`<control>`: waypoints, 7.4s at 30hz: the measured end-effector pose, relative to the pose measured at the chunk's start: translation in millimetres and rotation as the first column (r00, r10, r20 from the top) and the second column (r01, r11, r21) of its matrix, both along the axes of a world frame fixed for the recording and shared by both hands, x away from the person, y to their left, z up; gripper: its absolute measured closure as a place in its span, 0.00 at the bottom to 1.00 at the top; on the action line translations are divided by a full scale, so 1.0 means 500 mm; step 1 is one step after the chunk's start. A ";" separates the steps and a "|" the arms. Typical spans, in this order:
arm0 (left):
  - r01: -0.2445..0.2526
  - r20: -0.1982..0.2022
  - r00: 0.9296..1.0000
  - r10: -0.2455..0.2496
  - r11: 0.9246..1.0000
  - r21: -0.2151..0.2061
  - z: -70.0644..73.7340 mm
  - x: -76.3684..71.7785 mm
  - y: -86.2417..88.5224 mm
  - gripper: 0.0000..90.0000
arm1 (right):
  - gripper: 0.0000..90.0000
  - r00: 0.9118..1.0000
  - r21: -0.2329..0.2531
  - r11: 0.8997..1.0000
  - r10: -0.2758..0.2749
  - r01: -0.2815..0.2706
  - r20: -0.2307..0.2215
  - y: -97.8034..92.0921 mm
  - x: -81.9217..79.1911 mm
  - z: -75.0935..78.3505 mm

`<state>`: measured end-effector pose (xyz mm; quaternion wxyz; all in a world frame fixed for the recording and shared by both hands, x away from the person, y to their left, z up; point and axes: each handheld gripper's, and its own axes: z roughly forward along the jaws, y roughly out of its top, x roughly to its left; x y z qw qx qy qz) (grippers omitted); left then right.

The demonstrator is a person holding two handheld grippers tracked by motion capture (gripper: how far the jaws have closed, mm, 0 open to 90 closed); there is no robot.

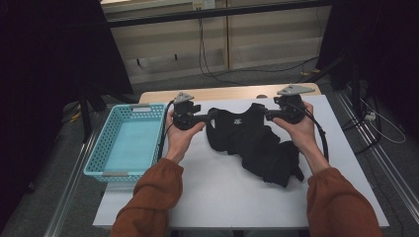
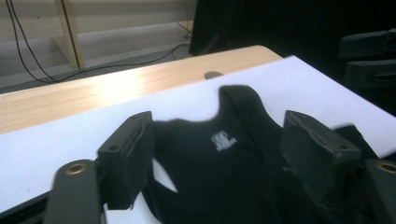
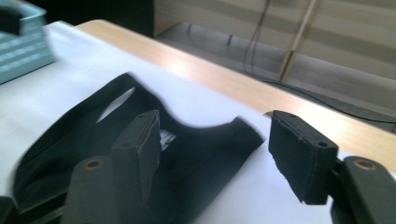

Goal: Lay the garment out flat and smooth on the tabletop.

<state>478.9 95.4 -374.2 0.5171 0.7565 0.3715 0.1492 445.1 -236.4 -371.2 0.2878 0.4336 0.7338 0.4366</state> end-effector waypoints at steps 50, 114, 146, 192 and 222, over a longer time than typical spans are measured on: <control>0.210 -0.022 0.978 -0.210 0.966 0.149 -0.124 -0.197 -0.017 0.19 | 0.87 0.986 -0.163 0.976 0.126 -0.144 -0.113 0.089 -0.271 -0.137; 0.363 -0.156 0.923 -0.351 0.930 0.054 -0.068 -0.197 -0.063 0.91 | 0.95 1.000 0.019 1.000 -0.023 0.023 -0.004 -0.079 -0.319 -0.067; 0.593 -0.162 0.805 -0.571 0.770 0.235 -0.143 -0.318 -0.155 0.63 | 0.80 0.991 -0.059 0.998 0.012 -0.020 -0.133 -0.085 -0.364 -0.121; 0.366 -0.175 0.923 -0.342 0.922 0.130 -0.103 -0.353 0.124 0.97 | 0.56 0.992 -0.013 0.995 0.102 -0.103 -0.077 -0.052 -0.359 -0.107; 0.412 -0.217 0.908 -0.359 0.862 0.297 -0.162 -0.289 0.008 0.82 | 0.46 0.975 -0.043 0.979 0.193 -0.199 -0.112 0.059 -0.217 -0.115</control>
